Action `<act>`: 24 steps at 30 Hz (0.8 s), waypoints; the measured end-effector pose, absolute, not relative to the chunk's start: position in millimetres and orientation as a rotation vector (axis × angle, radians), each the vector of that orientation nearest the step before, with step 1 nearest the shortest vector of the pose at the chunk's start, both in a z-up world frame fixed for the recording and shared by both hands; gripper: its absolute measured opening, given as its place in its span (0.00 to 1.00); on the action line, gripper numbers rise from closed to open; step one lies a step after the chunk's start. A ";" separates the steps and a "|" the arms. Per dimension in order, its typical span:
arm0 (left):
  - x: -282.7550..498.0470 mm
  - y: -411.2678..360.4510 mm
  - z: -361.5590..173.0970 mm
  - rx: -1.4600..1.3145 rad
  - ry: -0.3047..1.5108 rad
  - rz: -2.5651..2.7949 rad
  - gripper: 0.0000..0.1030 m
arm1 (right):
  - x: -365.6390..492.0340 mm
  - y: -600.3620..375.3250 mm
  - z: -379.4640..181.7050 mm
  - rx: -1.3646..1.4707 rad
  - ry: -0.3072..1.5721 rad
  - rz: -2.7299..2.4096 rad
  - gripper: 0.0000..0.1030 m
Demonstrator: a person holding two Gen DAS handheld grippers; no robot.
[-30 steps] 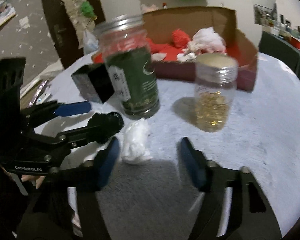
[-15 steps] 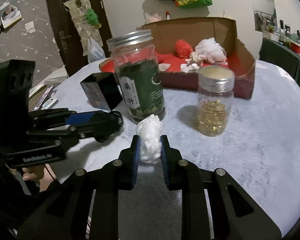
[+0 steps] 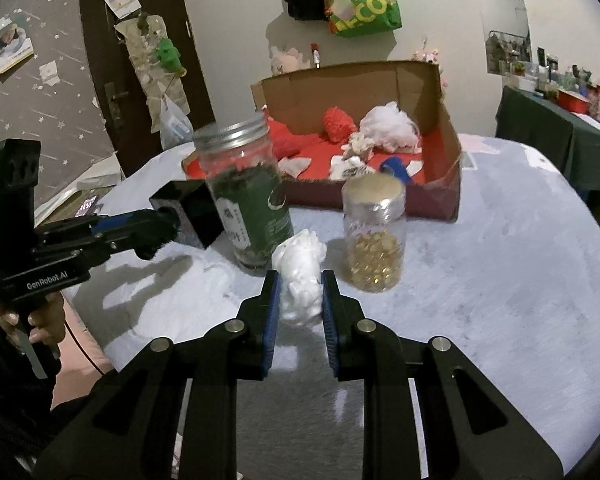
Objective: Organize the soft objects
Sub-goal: 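Grasp the black pom-pom with the left gripper while the right gripper grasps the white crumpled cloth, then carry the black pom-pom and white cloth with both grippers into the box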
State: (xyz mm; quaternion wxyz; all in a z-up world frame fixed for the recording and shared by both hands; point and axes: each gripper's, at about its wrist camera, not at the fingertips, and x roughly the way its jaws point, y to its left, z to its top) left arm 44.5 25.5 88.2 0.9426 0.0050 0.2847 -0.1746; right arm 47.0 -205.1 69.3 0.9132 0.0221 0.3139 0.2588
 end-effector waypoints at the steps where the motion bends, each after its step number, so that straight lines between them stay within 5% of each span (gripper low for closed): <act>1: 44.9 26.7 90.9 0.009 0.575 -0.353 0.27 | 47.3 -206.9 72.6 0.046 0.640 0.530 0.19; 24: 117.9 35.6 136.9 0.085 0.571 -0.360 0.27 | 116.8 -208.3 128.0 -0.036 0.615 0.498 0.19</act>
